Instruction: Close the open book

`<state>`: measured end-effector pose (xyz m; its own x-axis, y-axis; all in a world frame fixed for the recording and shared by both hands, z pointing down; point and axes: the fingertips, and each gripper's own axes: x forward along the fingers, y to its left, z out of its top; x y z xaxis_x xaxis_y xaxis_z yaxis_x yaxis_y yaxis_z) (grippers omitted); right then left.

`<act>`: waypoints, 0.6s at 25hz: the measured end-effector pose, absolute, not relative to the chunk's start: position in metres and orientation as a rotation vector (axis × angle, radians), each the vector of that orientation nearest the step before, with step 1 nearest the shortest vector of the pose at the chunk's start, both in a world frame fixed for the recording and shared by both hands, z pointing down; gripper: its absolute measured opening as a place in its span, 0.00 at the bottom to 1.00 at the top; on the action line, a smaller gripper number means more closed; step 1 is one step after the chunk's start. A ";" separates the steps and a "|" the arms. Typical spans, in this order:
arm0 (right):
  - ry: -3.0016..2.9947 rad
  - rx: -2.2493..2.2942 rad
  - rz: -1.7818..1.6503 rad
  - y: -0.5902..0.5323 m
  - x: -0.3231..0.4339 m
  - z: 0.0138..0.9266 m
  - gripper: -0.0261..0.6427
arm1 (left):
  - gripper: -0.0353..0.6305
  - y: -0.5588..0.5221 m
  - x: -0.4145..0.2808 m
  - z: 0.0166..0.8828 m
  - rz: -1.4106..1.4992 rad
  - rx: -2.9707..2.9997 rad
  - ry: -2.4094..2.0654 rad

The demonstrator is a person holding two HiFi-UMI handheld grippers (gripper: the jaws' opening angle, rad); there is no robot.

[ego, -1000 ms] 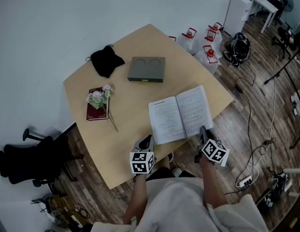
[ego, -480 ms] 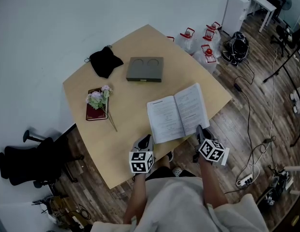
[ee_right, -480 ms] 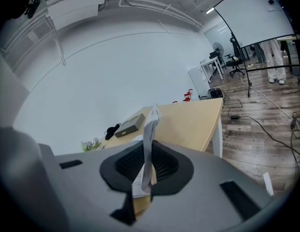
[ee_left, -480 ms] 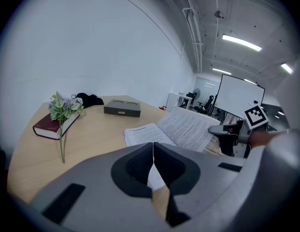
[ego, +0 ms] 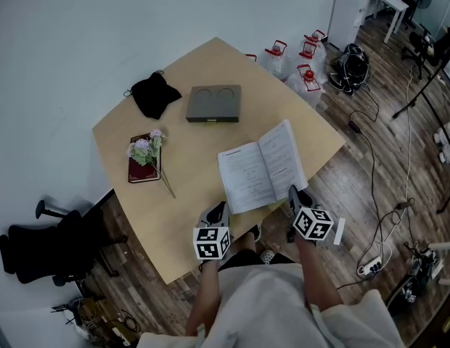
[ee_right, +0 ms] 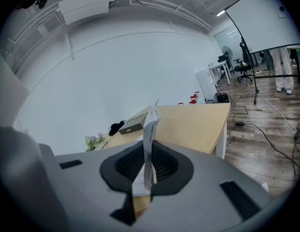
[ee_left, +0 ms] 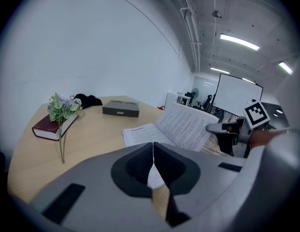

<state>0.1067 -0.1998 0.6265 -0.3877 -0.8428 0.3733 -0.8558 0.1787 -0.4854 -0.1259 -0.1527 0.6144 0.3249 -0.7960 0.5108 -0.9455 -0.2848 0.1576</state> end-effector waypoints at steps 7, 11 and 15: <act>-2.409 1.714 1.002 -0.198 0.104 0.625 0.11 | 0.09 -0.150 -0.130 0.614 0.467 2.160 -1.545; -2.419 1.695 0.994 -0.196 0.098 0.625 0.11 | 0.09 -0.150 -0.131 0.611 0.464 2.171 -1.548; -2.434 1.666 0.976 -0.195 0.092 0.622 0.11 | 0.09 -0.150 -0.128 0.610 0.468 2.174 -1.543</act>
<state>0.0924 -0.1953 0.6217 -0.4244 -0.8289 0.3643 -0.8509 0.2276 -0.4734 -0.1282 -0.1500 0.6103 0.3230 -0.8004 0.5051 -0.9461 -0.2871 0.1501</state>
